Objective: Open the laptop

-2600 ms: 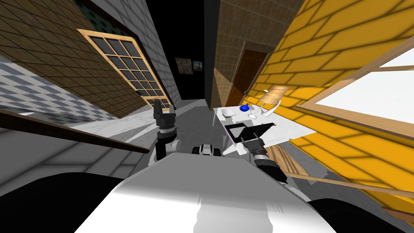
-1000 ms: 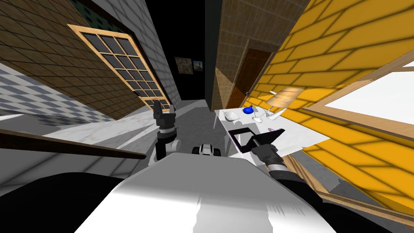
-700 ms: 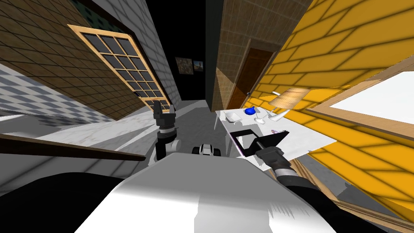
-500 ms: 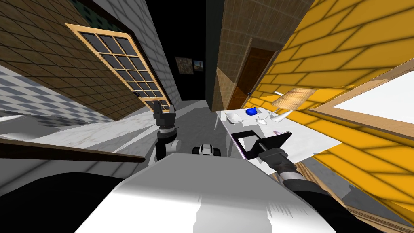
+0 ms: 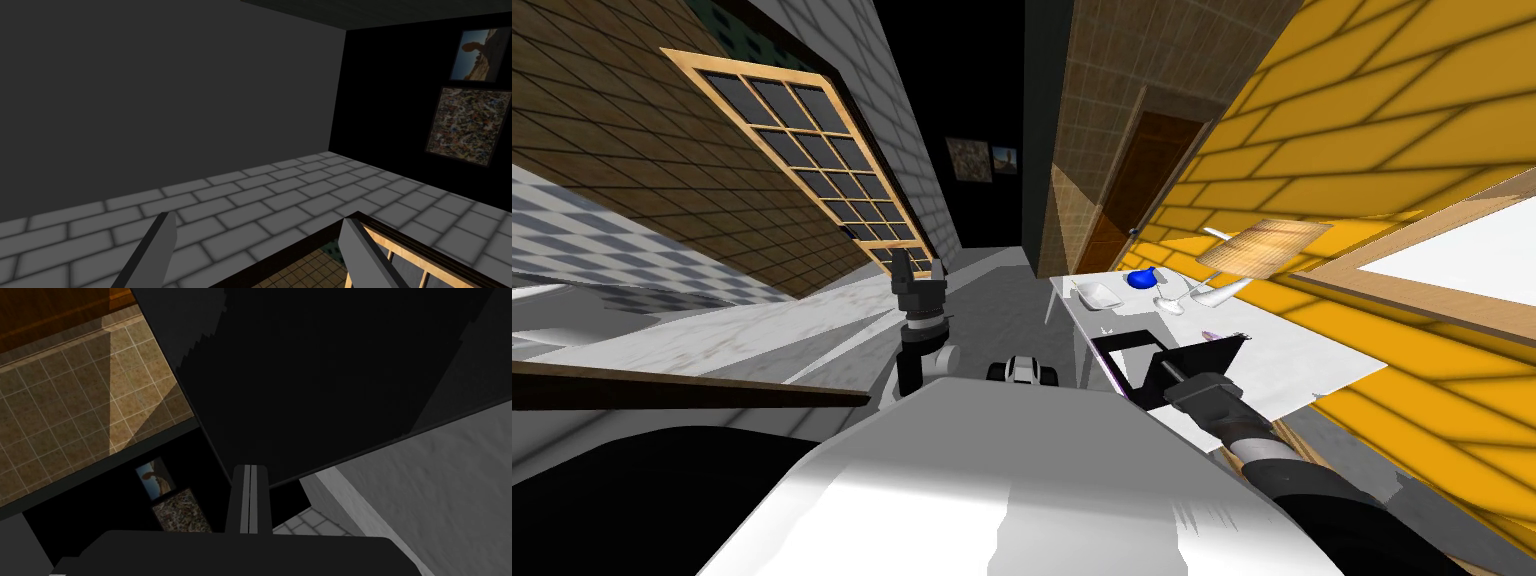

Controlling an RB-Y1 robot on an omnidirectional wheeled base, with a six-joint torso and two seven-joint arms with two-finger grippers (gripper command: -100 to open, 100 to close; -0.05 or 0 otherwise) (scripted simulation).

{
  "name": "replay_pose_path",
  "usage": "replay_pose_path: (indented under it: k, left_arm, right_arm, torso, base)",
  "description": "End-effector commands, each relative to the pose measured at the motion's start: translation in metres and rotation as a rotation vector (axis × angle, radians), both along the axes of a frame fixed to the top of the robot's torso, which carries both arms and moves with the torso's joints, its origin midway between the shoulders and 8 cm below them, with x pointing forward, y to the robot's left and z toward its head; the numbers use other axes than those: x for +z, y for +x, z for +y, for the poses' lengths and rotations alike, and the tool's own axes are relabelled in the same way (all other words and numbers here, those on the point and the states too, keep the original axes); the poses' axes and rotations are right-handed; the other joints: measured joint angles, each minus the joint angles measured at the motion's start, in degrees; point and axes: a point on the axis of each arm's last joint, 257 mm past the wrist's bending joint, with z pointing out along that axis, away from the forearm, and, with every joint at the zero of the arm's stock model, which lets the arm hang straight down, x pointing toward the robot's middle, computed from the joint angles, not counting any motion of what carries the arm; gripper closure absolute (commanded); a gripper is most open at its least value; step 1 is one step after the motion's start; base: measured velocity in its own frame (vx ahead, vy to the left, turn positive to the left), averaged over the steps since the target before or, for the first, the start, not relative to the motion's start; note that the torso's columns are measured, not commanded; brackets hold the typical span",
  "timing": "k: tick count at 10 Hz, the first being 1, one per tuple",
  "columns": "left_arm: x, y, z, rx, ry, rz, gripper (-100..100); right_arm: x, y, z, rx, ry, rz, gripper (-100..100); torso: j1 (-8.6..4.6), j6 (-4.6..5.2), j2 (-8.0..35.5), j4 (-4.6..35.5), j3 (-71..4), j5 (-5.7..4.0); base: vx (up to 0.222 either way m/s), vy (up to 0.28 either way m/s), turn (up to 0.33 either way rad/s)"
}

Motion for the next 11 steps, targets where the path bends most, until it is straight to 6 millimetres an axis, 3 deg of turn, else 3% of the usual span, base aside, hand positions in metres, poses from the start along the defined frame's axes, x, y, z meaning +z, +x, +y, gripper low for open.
replay_pose_path:
  k: [1,6,11]
  left_arm:
    - [0.000,0.000,0.000,0.000,0.000,0.000,0]
    - [0.000,0.000,0.000,0.000,0.000,0.000,0]
    - [0.000,0.000,0.000,0.000,0.000,0.000,0]
  right_arm:
    - [-0.010,-0.008,-0.014,-0.030,-0.002,0.022,-100]
    - [-0.035,-0.035,-0.060,-0.152,0.051,0.066,-100]
    - [-0.027,-0.031,-0.069,-0.220,0.187,0.010,-100]
  torso:
    - [0.01,0.01,0.1,0.0,0.1,0.00]
    - [0.12,0.00,-0.2,-0.1,-0.1,0.04]
    - [0.09,0.00,-0.1,0.0,-0.1,0.03]
  base:
    - [0.000,0.000,0.000]
    - [0.002,0.004,0.001]
    - [0.010,0.016,0.003]
